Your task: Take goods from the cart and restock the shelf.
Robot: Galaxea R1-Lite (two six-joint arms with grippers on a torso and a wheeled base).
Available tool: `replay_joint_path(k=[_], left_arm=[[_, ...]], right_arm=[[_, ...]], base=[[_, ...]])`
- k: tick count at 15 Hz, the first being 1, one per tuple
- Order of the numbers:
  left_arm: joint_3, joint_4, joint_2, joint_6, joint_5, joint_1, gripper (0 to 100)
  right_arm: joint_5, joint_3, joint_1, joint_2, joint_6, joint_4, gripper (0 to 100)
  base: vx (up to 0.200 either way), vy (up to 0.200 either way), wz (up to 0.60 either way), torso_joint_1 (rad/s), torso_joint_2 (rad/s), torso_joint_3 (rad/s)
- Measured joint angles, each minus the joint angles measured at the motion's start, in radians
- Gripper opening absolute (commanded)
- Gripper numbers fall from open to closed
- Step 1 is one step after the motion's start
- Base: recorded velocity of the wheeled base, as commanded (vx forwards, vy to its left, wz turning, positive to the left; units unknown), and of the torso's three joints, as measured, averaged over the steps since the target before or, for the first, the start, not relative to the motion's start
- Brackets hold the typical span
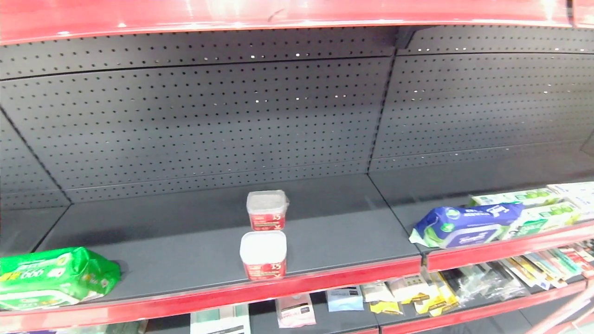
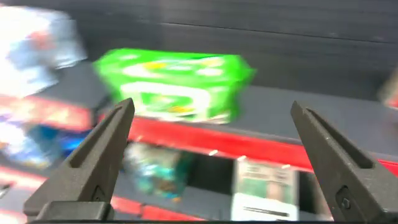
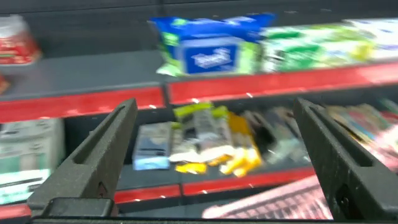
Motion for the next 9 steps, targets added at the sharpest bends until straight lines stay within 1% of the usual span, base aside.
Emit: replay_joint_path(k=[2,6,9], left_arm=[[0.000,0.000,0.000,0.002,-0.001,0.000,100],[0.000,0.002,0.000,0.012,-0.006,0.000,100],[0.000,0.002,0.000,0.027,-0.022,0.000,100]], right_arm=[[0.000,0.000,0.000,0.000,-0.001,0.000,100],[0.000,0.000,0.000,0.000,0.003,0.000,100],[0.000,0.000,0.000,0.000,0.000,0.000,100]], base=[[0.000,0.000,0.60,0.002,0.00,0.000],[0.000,0.000,0.00,0.000,0.00,0.000],[0.000,0.000,0.00,0.000,0.00,0.000]])
